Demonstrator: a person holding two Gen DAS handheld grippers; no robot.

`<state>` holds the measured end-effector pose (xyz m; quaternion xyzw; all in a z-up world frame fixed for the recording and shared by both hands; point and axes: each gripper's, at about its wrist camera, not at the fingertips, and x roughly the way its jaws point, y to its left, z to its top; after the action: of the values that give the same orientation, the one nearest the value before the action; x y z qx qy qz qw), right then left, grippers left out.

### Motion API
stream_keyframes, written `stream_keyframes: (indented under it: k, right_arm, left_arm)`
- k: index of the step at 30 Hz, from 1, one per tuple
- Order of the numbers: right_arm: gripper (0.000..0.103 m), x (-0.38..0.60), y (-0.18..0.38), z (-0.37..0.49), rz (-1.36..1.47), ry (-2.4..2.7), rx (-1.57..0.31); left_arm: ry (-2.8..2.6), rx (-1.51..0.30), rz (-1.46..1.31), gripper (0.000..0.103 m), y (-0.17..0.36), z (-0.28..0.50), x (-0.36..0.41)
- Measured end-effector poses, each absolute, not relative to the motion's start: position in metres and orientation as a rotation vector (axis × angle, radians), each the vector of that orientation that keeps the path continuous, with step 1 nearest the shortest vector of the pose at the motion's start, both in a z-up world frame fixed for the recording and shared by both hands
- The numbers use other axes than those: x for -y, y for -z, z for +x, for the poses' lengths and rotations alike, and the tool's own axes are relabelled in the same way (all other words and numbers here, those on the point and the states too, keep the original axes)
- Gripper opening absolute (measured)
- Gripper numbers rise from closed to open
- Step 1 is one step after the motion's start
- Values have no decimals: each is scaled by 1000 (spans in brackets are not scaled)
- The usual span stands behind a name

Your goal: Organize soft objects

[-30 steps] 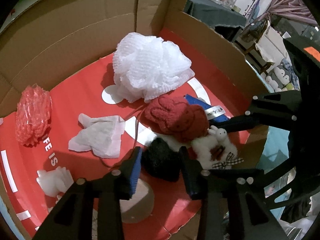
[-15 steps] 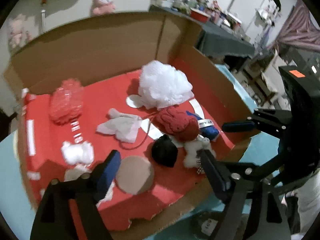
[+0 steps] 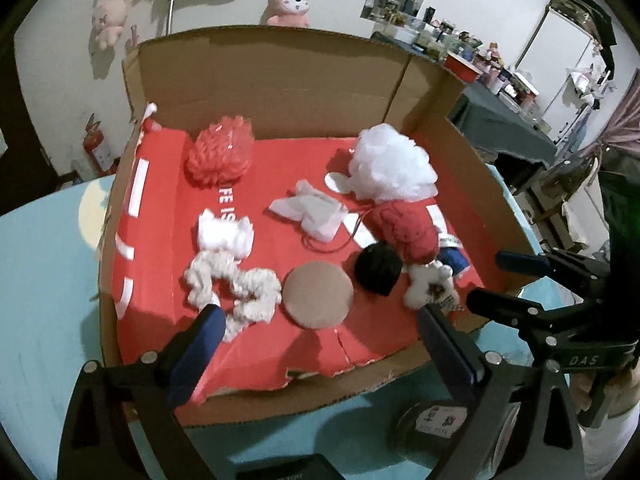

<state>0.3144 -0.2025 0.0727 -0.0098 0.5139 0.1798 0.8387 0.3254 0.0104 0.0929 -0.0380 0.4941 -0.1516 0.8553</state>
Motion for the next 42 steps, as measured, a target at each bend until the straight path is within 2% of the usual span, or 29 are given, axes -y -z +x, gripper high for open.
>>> stream_keyframes:
  k: [15, 42]
  right_arm:
    - [78, 200, -54, 309, -28, -306, -1103]
    - [78, 204, -48, 309, -17, -302, -1092]
  left_arm:
    - [230, -1063, -28, 99, -71, 310, -7]
    - [185, -1059, -30, 99, -70, 315, -15]
